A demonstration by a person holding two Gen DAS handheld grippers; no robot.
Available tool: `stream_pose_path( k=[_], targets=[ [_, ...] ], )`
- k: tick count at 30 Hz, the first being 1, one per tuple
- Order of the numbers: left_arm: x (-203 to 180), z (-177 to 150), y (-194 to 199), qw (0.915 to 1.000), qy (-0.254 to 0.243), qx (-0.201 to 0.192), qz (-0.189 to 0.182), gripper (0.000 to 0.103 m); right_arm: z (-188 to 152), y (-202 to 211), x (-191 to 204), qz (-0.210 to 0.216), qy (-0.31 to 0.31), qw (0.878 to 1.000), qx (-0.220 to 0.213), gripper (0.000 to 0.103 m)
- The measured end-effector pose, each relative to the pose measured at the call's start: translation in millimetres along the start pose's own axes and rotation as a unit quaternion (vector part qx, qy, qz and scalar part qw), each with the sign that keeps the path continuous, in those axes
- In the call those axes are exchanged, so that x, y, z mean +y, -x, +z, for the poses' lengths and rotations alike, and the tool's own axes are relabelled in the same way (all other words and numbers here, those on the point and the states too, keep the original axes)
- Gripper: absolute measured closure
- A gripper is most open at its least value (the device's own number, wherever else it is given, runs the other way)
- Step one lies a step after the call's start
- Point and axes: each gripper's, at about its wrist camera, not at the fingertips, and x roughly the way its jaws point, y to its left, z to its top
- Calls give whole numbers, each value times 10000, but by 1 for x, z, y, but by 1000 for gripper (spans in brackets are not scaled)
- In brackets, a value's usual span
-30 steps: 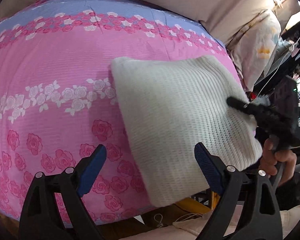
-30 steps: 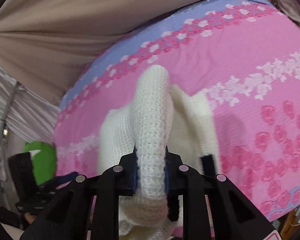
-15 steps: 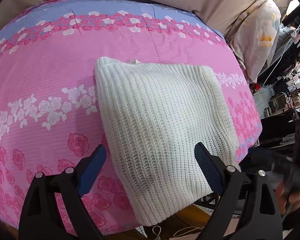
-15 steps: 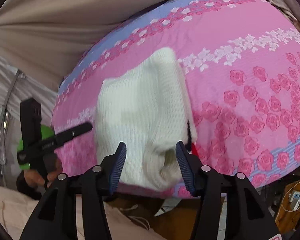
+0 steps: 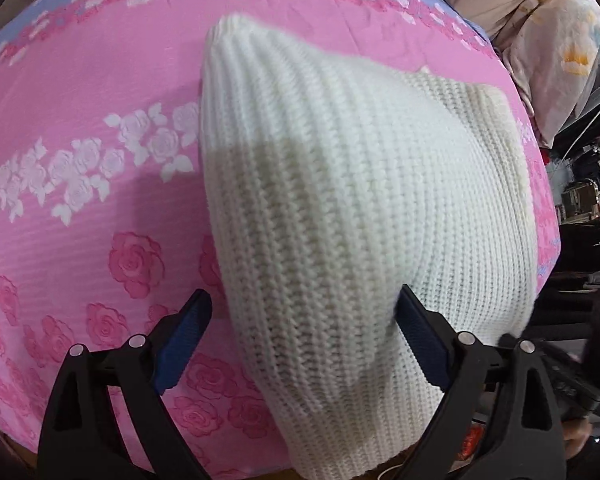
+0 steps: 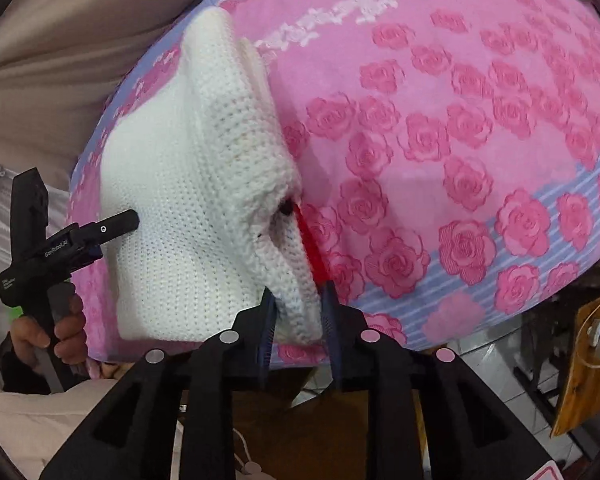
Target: Fold small clothes
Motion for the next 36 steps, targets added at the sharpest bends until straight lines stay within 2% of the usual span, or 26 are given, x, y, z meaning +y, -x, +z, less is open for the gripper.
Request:
stream_pose_path(
  k=[4, 6, 7, 12, 17, 18, 19, 20, 23, 24, 25, 26, 27, 32, 34, 36],
  targets=[
    [-5, 2, 31, 9993, -64, -362, -16, 15, 15, 40, 25, -7, 271, 9984, -493, 63],
    [-6, 5, 47, 9980, -89, -620, -11, 15, 31, 51, 41, -15, 476, 9961, -741, 47],
    [-7, 8, 53, 9973, -88, -725, 15, 15, 41, 53, 48, -50, 582, 9946, -853, 45],
    [-9, 15, 61, 9956, -122, -902, 229, 15, 96, 25, 67, -280, 729, 9918, -1010, 44],
    [-17, 15, 54, 9938, -266, -962, 500, 15, 147, -17, 68, -77, 552, 9953, -798, 44],
    [-18, 15, 53, 9937, -258, -948, 532, 15, 154, -27, 69, -189, 598, 9958, -668, 49],
    [-18, 16, 52, 9938, -240, -931, 563, 15, 156, -33, 73, -174, 692, 9956, -608, 64],
    [-17, 16, 52, 9936, -220, -929, 604, 15, 159, -33, 75, -107, 768, 9951, -619, 88],
    [-15, 17, 51, 9925, -198, -938, 759, 15, 165, -17, 80, 202, 878, 9913, -961, 88],
    [-14, 17, 50, 9921, -191, -940, 811, 15, 167, -21, 80, 141, 920, 9910, -959, 88],
    [-14, 17, 48, 9921, -172, -919, 832, 15, 169, -31, 78, -65, 970, 9917, -836, 88],
    [-14, 18, 45, 9924, -148, -886, 846, 15, 170, -52, 73, -436, 1103, 9915, -530, 87],
    [-14, 18, 42, 9924, -114, -848, 885, 15, 169, -61, 69, -540, 1111, 9915, -416, 85],
    [-19, 18, 28, 9905, 1, -776, 1133, 15, 153, -19, 59, 185, 778, 9937, -787, 72],
    [-20, 16, 24, 9900, 212, -720, 1191, 15, 135, 2, 58, 276, 955, 9917, -812, 67],
    [-20, 12, 26, 9885, 434, -724, 1257, 15, 116, 16, 54, 332, 1116, 9910, -660, 62]
  ],
)
